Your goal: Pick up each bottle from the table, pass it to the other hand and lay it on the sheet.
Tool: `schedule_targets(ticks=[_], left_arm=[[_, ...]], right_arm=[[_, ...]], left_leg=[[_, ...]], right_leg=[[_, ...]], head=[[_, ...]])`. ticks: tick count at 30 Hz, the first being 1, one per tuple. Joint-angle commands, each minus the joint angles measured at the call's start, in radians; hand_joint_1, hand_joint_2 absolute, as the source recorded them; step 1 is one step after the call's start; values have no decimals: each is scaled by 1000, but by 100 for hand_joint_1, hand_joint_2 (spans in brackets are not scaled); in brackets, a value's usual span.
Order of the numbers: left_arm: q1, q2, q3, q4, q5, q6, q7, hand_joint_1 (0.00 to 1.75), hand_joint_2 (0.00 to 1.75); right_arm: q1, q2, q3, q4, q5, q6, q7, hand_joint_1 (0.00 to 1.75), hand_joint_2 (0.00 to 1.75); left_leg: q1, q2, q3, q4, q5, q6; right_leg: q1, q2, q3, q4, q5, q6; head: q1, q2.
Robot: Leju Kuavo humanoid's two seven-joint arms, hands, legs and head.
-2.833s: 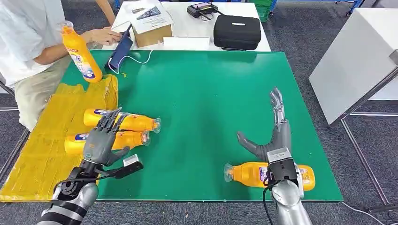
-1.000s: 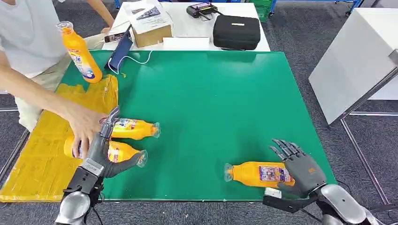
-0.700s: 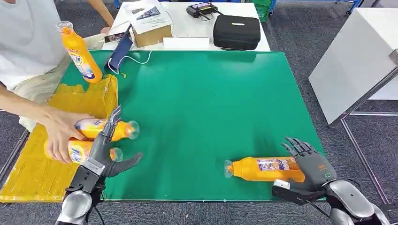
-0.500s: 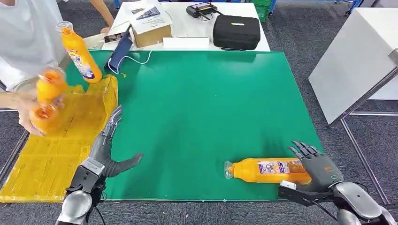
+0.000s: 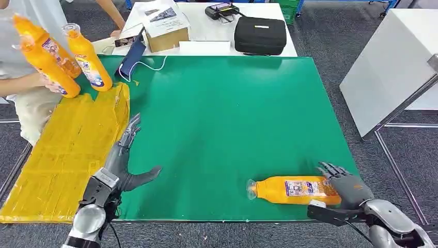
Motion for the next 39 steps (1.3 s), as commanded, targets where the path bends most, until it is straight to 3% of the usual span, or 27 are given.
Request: schedule_targets(ticks=[1,3,5,21,22,24,26,29,31,39], left_arm=[[-48,-9,-21,89,9,1,0,0,175],[-52,-11,-21,93,12,-1,-1,0,175],[-60,-13,-24,104,16,-4,-1,0,175],[-60,-13,-24,104,16,-4,-1,0,175],[-60,-13,-24,104,16,-4,-1,0,175],[-67,-16,-26,115,20,-8,-2,0,175],[-72,-18,-26,122,25,-8,-4,0,175],[-70,-17,-24,127,33,-7,-10,0,175],[-63,-16,-22,123,34,-6,-12,0,175],[-37,-16,-17,106,40,-11,-11,0,175]], right_arm=[[-168,141,167,219,58,-70,-36,0,175],[-184,141,182,229,60,-67,-40,0,175],[-204,140,204,253,62,-62,-55,16,175],[-204,140,204,253,62,-62,-55,16,175],[-204,140,204,253,62,-62,-55,31,175],[-221,138,225,277,65,-60,-69,131,175],[-233,127,243,290,62,-55,-83,155,175],[-223,84,244,263,6,-34,-100,161,175],[-221,72,238,255,-11,-20,-74,175,175],[-209,105,192,217,-39,-40,-25,175,175]], left_leg=[[3,4,8,-2,-2,-2],[3,5,9,-1,-3,-2],[2,5,5,-1,-1,-2],[3,5,8,-1,-1,-2],[3,4,10,-1,-2,-2],[3,4,9,-1,-1,-2],[3,5,9,-1,-1,-2],[3,4,10,-1,-2,-2],[3,3,11,0,-2,-2],[2,3,10,-1,-1,-1]], right_leg=[[3,7,8,-4,0,-2],[3,8,8,-4,0,-3],[3,5,4,-2,1,-2],[3,4,7,-2,0,-3],[3,4,10,-2,0,-3],[3,4,8,-2,0,-3],[3,4,8,-2,0,-3],[3,4,10,-2,0,-3],[2,3,10,-2,-1,-3],[2,3,10,-2,0,-3]], head=[[0,0],[0,0],[0,0],[0,0],[0,0],[0,0],[0,0],[0,0],[0,0],[0,0]])
